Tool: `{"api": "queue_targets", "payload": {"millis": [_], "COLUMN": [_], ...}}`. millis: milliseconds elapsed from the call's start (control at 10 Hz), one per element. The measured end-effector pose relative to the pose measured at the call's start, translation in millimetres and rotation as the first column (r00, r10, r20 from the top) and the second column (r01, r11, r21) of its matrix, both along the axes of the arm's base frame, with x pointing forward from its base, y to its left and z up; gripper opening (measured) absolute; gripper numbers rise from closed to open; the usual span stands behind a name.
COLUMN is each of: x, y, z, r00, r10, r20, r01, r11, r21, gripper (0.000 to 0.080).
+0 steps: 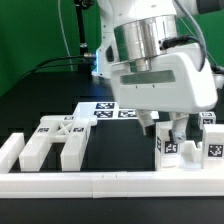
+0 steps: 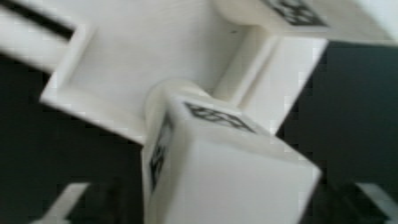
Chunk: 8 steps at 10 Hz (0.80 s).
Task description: Assemble chair
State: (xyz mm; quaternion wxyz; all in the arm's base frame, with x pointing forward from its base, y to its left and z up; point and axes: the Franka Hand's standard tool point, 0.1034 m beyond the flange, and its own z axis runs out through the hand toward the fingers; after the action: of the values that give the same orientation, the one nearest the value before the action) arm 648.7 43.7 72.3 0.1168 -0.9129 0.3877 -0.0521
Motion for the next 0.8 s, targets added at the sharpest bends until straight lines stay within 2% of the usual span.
{"api": "queue_targets", "payload": {"millis": [100, 200, 500, 600, 800], "x": [0.3, -1.0, -0.5, -1.2, -2.2], "y": [7.2, 9.6, 5.6, 1.3, -1.5], "z": [-0.9, -2.0, -1.9, -2.3, -2.2], "r00": [0.988, 0.968, 0.910, 0.836, 0.716], "r10": [0.152, 0.252, 0.415, 0.548, 0.698], "r20": [-0.008, 0.000, 0.018, 0.016, -0.009], "r01": [-0.153, -0.252, -0.412, -0.542, -0.687], "r11": [0.988, 0.966, 0.906, 0.830, 0.702], "r21": [-0.031, -0.053, -0.094, -0.132, -0.184], "gripper": [0.0609, 0.0641, 0.0648, 0.0648, 0.0648]}}
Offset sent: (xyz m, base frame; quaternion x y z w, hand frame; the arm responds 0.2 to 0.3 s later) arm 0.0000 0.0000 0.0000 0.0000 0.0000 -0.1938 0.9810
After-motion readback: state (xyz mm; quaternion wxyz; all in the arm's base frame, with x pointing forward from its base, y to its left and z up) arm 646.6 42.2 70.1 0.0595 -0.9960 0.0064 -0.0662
